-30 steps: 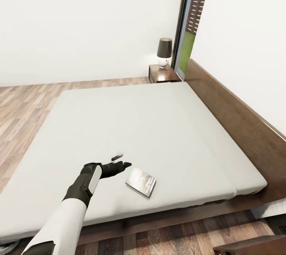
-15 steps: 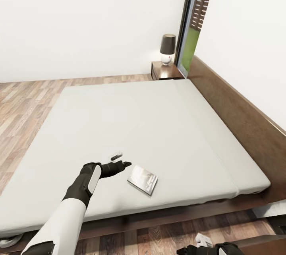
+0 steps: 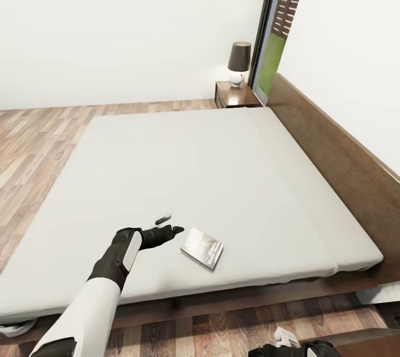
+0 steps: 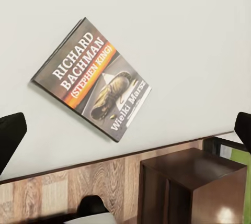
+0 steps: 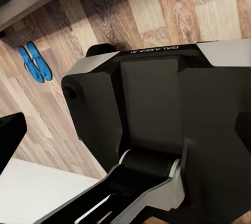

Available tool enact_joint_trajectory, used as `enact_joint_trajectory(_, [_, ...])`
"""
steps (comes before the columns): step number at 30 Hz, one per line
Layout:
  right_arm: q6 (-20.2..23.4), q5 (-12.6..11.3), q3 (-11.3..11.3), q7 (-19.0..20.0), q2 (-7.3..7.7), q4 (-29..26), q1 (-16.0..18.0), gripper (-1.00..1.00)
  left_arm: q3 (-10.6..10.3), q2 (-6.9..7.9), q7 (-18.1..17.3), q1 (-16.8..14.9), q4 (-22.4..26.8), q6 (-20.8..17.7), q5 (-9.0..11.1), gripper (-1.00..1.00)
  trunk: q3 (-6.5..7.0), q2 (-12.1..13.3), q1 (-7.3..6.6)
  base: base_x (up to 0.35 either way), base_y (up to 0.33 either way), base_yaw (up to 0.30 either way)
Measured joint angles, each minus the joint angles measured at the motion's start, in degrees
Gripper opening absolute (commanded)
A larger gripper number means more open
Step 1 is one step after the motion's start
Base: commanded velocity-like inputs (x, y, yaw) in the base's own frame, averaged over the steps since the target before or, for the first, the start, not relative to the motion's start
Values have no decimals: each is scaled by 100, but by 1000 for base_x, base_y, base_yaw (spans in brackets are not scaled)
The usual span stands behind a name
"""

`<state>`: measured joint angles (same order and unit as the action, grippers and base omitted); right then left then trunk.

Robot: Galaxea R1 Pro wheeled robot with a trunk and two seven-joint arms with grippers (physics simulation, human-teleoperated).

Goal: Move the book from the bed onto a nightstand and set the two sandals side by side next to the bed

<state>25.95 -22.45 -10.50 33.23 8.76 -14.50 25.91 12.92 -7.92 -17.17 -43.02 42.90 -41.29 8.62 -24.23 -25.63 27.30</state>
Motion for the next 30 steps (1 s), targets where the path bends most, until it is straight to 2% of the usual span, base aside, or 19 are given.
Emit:
enact_joint_trajectory(10, [-355, 2, 2, -5, -11, 17, 0, 100, 4, 6, -304, 0, 3, 0, -8, 100, -88, 0, 0, 0, 0, 36])
enact_joint_trajectory(30, [-381, 2, 2, -4, -18, 26, 0, 100, 3, 9, -329, -1, 3, 0, -8, 100, -258, -1, 0, 66, 0, 1])
